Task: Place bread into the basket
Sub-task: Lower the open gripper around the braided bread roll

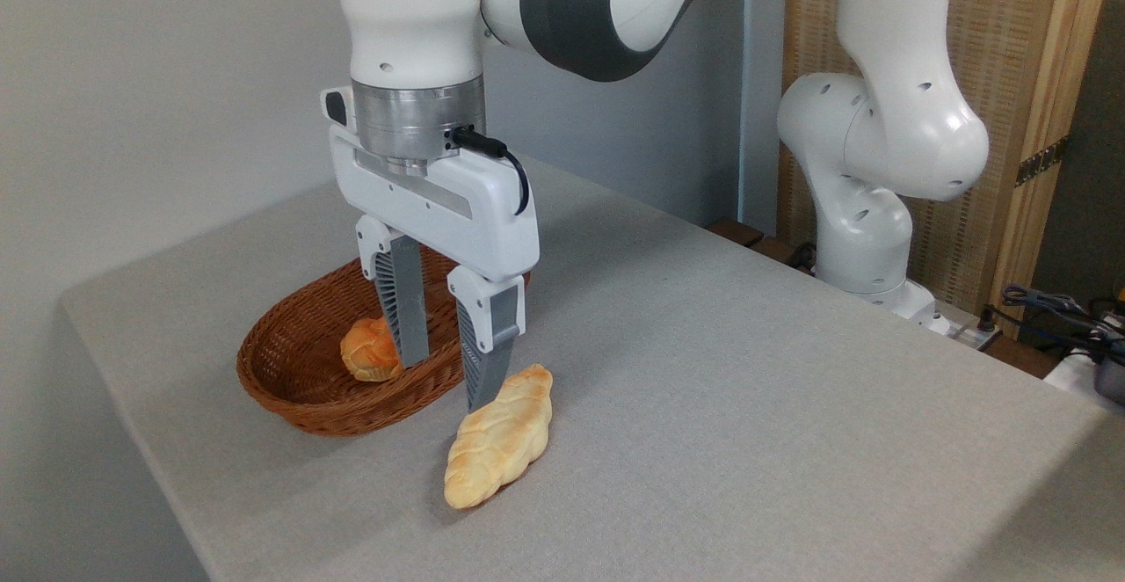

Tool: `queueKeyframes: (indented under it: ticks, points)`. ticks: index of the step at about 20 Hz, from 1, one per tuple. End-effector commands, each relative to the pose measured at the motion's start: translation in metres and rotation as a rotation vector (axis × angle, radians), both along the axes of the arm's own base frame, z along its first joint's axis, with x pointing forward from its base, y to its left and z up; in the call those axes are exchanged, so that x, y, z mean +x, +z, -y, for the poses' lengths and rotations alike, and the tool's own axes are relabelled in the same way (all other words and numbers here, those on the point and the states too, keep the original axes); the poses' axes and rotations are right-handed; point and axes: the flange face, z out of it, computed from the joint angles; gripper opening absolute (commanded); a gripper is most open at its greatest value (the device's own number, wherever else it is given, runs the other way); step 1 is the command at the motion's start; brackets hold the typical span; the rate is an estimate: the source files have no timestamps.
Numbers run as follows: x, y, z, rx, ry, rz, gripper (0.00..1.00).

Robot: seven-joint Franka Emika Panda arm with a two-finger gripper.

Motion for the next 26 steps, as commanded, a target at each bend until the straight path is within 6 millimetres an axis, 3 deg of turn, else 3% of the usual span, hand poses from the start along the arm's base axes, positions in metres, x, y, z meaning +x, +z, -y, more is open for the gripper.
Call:
queueKeyframes:
  ticks: [1,6,13,26]
  points:
    - [-0.002,-0.012,-0.001,0.001,0.007,-0.048,1.00]
    - [0.001,-0.033,-0.001,-0.002,0.016,-0.086,1.00]
    - [0.013,-0.078,0.005,-0.070,0.109,-0.152,1.00]
    - [0.021,-0.103,0.004,-0.085,0.114,-0.172,1.00]
